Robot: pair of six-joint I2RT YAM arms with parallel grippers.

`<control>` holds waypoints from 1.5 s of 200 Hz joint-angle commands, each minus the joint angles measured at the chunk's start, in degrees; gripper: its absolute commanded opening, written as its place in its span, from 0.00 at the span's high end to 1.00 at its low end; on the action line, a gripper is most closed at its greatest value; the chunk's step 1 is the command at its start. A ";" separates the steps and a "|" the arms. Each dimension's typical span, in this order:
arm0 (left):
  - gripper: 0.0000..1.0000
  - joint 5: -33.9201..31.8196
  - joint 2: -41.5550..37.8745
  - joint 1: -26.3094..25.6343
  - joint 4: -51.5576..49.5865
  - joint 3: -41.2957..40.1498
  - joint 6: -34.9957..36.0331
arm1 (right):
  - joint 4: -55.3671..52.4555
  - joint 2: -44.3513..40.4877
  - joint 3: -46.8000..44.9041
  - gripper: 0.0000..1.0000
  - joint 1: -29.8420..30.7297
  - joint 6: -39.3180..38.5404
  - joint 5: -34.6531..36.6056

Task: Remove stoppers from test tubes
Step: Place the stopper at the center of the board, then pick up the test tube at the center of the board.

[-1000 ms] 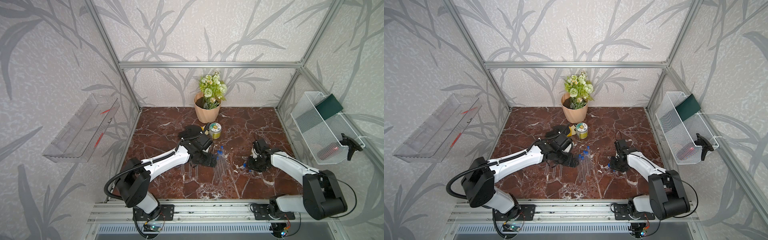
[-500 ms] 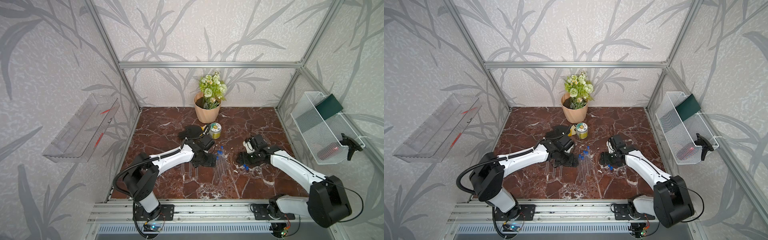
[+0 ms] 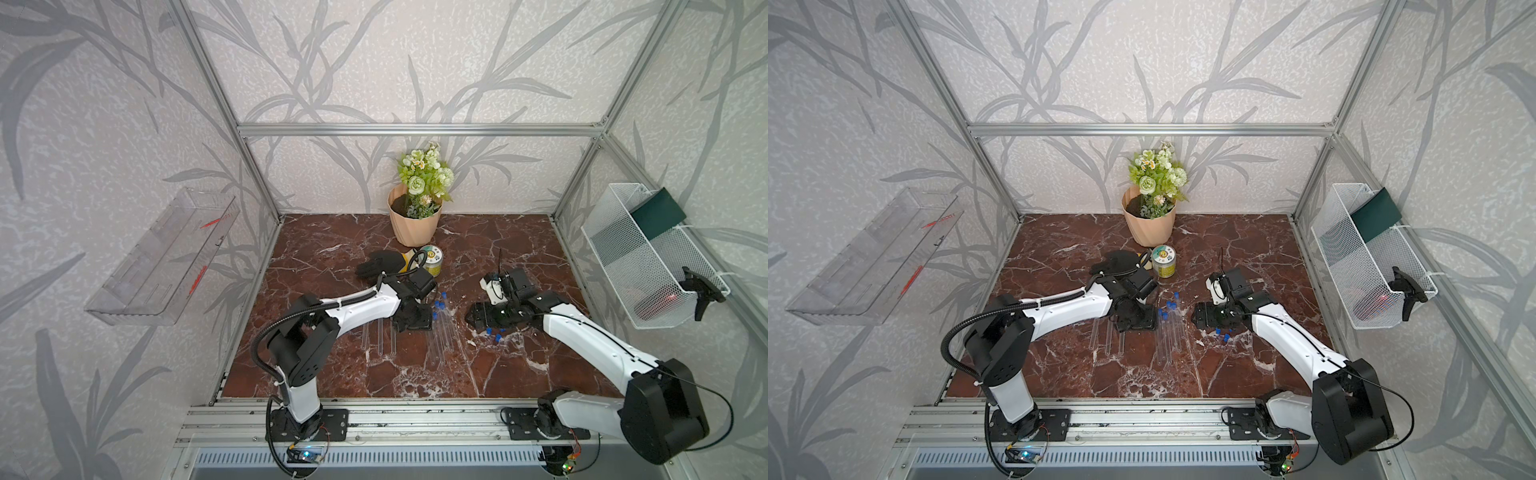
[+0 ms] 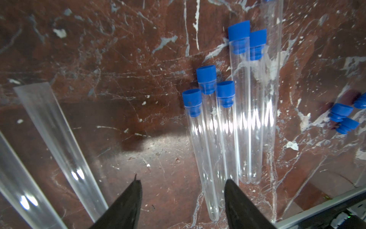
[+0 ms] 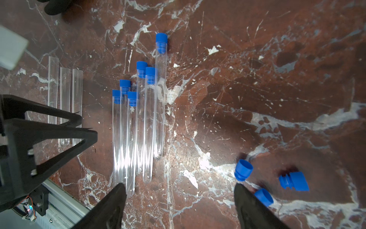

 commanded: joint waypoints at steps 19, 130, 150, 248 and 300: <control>0.38 -3.10 2.78 -0.36 -1.82 3.07 -1.24 | 1.03 -1.45 -0.85 0.14 0.30 -1.45 -0.97; 0.43 -4.99 7.53 -1.42 -3.36 5.93 -1.40 | 0.56 -1.63 -0.54 0.11 0.30 -2.44 -0.56; 0.45 -5.03 7.90 -1.60 -3.36 6.04 -1.40 | 0.61 -1.63 -0.74 0.11 0.24 -2.47 -0.48; 0.53 -4.95 9.69 -2.83 -4.78 6.10 -0.48 | 0.99 -1.63 -0.64 0.11 0.11 -2.44 0.47; 0.60 -6.20 10.22 -2.73 -6.80 6.63 1.26 | 0.99 -2.48 -0.83 0.11 -0.05 -2.28 1.19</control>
